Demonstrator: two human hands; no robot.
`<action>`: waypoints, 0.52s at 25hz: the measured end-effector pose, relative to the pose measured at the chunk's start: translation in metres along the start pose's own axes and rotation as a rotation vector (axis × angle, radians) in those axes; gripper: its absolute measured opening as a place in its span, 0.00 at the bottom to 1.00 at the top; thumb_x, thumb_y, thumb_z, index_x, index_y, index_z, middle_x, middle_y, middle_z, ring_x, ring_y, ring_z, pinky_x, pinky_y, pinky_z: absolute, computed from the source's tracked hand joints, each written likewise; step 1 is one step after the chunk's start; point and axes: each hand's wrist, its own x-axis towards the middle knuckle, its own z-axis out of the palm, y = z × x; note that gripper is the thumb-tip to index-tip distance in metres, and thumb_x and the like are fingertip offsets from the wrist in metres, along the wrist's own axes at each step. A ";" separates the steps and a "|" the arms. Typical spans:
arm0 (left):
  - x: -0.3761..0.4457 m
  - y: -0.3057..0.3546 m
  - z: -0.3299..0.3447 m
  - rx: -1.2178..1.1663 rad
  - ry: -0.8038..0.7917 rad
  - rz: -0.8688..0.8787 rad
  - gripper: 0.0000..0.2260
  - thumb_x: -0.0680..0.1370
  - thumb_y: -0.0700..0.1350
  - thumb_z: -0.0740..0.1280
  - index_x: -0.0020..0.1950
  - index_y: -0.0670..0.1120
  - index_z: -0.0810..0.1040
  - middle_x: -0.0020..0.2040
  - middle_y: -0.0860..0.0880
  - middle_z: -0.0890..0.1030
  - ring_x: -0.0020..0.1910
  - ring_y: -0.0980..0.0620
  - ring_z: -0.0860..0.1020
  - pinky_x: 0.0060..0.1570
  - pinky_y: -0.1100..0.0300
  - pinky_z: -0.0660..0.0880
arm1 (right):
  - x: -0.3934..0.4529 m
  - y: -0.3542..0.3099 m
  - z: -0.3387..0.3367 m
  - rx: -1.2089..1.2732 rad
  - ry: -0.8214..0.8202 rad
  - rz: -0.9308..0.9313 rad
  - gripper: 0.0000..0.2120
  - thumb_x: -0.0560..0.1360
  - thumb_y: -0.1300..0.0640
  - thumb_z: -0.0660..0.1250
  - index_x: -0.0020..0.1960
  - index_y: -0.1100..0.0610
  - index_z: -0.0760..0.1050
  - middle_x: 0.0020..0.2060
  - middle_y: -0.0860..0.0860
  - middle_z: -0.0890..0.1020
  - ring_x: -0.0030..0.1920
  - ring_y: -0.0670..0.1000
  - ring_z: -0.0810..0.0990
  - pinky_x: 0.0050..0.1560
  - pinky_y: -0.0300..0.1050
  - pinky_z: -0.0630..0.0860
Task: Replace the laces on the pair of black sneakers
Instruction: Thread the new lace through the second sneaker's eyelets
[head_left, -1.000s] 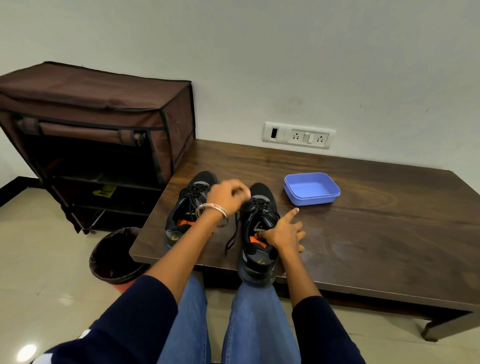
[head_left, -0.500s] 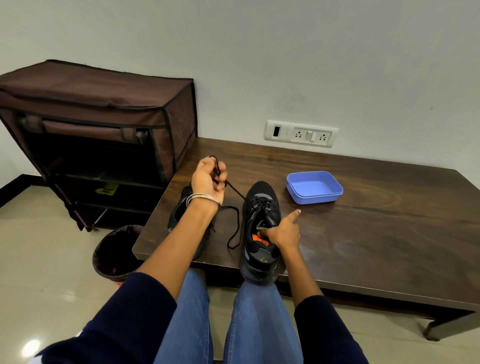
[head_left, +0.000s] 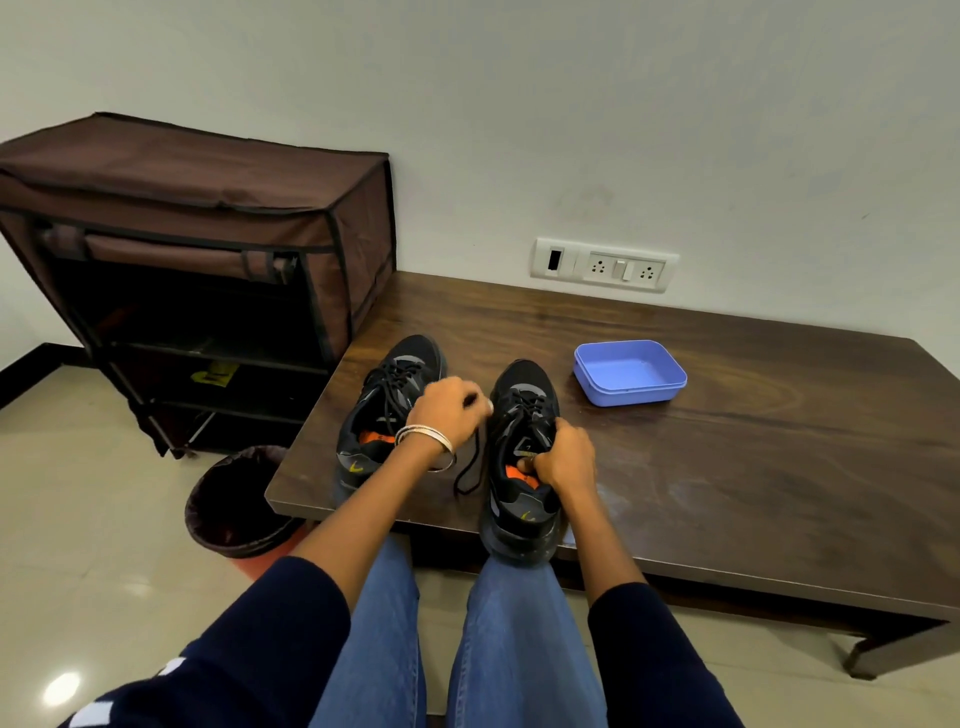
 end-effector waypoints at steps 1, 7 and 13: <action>0.000 0.001 -0.005 -0.276 0.091 -0.087 0.09 0.75 0.44 0.66 0.35 0.45 0.79 0.35 0.46 0.78 0.33 0.48 0.75 0.37 0.57 0.72 | 0.000 0.000 0.001 -0.008 -0.008 0.014 0.26 0.64 0.57 0.79 0.59 0.57 0.74 0.57 0.59 0.77 0.60 0.62 0.75 0.59 0.59 0.75; -0.010 -0.001 -0.009 -0.359 -0.008 -0.113 0.18 0.74 0.45 0.66 0.24 0.41 0.74 0.32 0.40 0.78 0.36 0.46 0.78 0.44 0.55 0.71 | 0.002 -0.001 0.003 -0.028 0.011 0.033 0.26 0.64 0.56 0.79 0.58 0.58 0.74 0.57 0.59 0.77 0.59 0.63 0.75 0.58 0.60 0.76; -0.010 -0.005 0.013 -0.688 -0.036 -0.433 0.10 0.79 0.43 0.67 0.41 0.39 0.76 0.33 0.41 0.78 0.21 0.49 0.74 0.27 0.54 0.79 | 0.006 0.002 0.005 -0.063 0.010 0.013 0.28 0.65 0.55 0.79 0.60 0.59 0.73 0.59 0.59 0.76 0.61 0.62 0.74 0.59 0.57 0.75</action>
